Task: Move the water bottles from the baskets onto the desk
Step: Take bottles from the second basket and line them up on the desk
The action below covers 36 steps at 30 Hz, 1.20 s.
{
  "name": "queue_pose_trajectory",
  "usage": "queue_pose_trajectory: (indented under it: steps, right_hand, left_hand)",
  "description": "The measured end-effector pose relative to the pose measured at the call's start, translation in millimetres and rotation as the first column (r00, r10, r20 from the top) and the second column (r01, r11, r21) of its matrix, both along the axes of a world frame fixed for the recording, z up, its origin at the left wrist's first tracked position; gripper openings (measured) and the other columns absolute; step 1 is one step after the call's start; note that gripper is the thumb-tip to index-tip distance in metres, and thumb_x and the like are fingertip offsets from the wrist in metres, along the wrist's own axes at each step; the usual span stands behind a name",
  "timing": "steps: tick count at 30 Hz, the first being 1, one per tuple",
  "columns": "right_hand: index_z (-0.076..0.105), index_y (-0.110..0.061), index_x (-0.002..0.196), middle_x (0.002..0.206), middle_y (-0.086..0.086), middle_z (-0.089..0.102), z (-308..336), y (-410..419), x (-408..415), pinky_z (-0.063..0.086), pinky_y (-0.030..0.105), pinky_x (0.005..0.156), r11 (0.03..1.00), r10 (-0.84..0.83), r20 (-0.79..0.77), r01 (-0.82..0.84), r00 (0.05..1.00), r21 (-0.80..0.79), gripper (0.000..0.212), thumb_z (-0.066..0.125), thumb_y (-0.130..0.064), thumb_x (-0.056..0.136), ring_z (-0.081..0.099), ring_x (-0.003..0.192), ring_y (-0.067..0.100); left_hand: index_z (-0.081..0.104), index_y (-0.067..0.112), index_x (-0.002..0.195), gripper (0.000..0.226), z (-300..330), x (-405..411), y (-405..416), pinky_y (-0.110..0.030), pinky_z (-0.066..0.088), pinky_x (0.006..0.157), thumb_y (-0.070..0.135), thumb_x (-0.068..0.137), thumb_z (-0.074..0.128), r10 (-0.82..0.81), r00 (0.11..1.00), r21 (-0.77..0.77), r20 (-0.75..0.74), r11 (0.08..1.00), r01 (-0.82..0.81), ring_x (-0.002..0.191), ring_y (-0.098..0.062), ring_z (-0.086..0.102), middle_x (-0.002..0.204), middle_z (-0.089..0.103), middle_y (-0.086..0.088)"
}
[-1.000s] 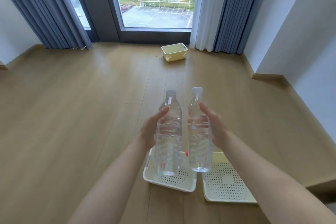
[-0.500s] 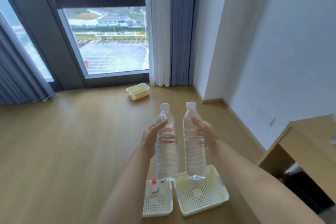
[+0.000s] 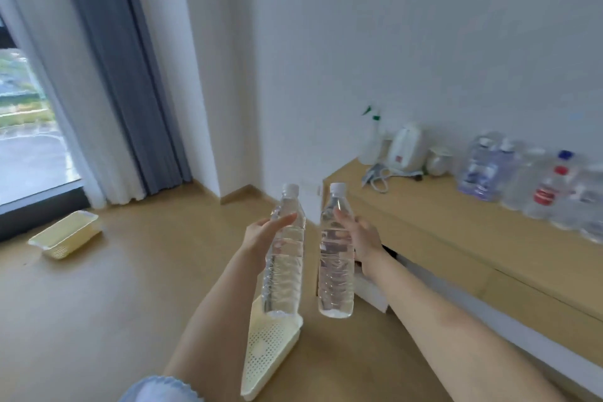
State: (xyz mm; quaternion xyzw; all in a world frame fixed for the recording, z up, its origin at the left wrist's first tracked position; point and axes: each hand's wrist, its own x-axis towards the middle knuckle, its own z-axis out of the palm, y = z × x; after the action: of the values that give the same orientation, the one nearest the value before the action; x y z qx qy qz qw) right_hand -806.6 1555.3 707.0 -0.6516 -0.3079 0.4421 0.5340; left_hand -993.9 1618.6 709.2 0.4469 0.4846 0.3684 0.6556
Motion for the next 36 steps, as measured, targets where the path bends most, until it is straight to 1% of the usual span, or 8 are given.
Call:
queue_pose_trajectory:
  steps: [5,8,11,15,23,27,31,36]
  right_hand:
    - [0.057,-0.017,0.105,0.107,0.007,0.063,10.2,-49.3,91.9,0.050,0.036,0.080,0.983,-0.185,0.024,0.184,0.982,0.024,0.051,0.068,-0.056,0.075,0.061,0.098,0.023]
    - [0.053,-0.017,0.085,0.089,0.005,0.061,15.7,-70.4,150.0,0.047,0.031,0.067,0.958,-0.286,0.044,0.284,0.957,0.049,0.041,0.069,-0.054,0.076,0.059,0.079,0.019]
    - [0.056,-0.012,0.102,0.096,0.004,0.062,14.8,-86.4,209.2,0.041,0.027,0.062,0.935,-0.353,0.079,0.349,0.932,0.058,0.052,0.065,-0.057,0.077,0.059,0.085,0.016]
    - [0.056,-0.013,0.103,0.107,0.005,0.062,14.4,-97.4,284.9,0.047,0.032,0.076,0.926,-0.378,0.133,0.376,0.916,0.040,0.058,0.066,-0.061,0.074,0.060,0.095,0.019]
    - [0.041,-0.011,0.140,0.141,0.006,0.046,16.9,-86.0,392.0,0.036,0.033,0.098,0.907,-0.421,0.147,0.414,0.895,0.074,0.080,0.069,-0.051,0.077,0.045,0.128,0.024]
    - [0.052,-0.016,0.130,0.137,0.003,0.052,9.7,-61.9,423.4,0.040,0.033,0.098,0.903,-0.430,0.142,0.422,0.892,0.082,0.071,0.071,-0.053,0.073,0.049,0.123,0.020]
    - [0.041,-0.011,0.141,0.144,0.007,0.044,0.7,-31.3,449.3,0.034,0.029,0.096,0.895,-0.446,0.152,0.441,0.882,0.067,0.082,0.070,-0.051,0.076,0.043,0.131,0.022]
    - [0.042,-0.015,0.137,0.132,0.005,0.051,-9.4,8.9,480.8,0.037,0.028,0.093,0.864,-0.499,0.198,0.503,0.844,0.031,0.078,0.075,-0.046,0.073,0.050,0.118,0.021]
  left_hand:
    - [0.066,0.007,0.088,0.035,11.6,106.6,-21.4,-0.036,0.055,0.074,0.029,0.066,0.082,-0.192,0.981,0.023,-0.014,0.981,0.192,0.077,-0.025,0.066,0.088,0.069,-0.012]
    - [0.065,0.007,0.096,0.038,14.4,170.3,-23.9,-0.037,0.056,0.073,0.027,0.069,0.081,-0.281,0.959,0.041,-0.032,0.958,0.282,0.083,-0.029,0.068,0.095,0.069,-0.014]
    - [0.065,0.007,0.100,0.040,14.1,238.1,-25.2,-0.034,0.056,0.064,0.026,0.068,0.081,-0.362,0.932,0.051,-0.032,0.930,0.363,0.080,-0.029,0.069,0.094,0.070,-0.015]
    - [0.069,0.015,0.096,0.043,10.3,323.8,-27.4,-0.043,0.055,0.083,0.032,0.061,0.086,-0.380,0.924,0.061,-0.036,0.922,0.382,0.092,-0.030,0.067,0.099,0.071,-0.012]
    - [0.069,0.022,0.090,0.025,15.9,435.3,-11.0,-0.036,0.051,0.076,0.026,0.068,0.082,-0.331,0.943,0.120,-0.041,0.935,0.333,0.091,-0.025,0.064,0.092,0.070,-0.005]
    - [0.071,0.021,0.087,0.035,13.4,468.3,8.2,-0.040,0.051,0.086,0.031,0.056,0.085,-0.358,0.931,0.152,-0.070,0.919,0.365,0.088,-0.023,0.063,0.090,0.071,-0.005]
    - [0.071,0.020,0.095,0.034,2.2,503.8,36.3,-0.033,0.050,0.087,0.024,0.065,0.085,-0.347,0.933,0.165,-0.094,0.919,0.358,0.091,-0.017,0.065,0.098,0.071,-0.002]
    - [0.066,0.022,0.112,0.073,-10.9,549.2,87.9,-0.033,0.049,0.091,0.050,0.048,0.085,-0.368,0.887,0.250,-0.279,0.864,0.436,0.101,-0.013,0.063,0.110,0.068,0.005]
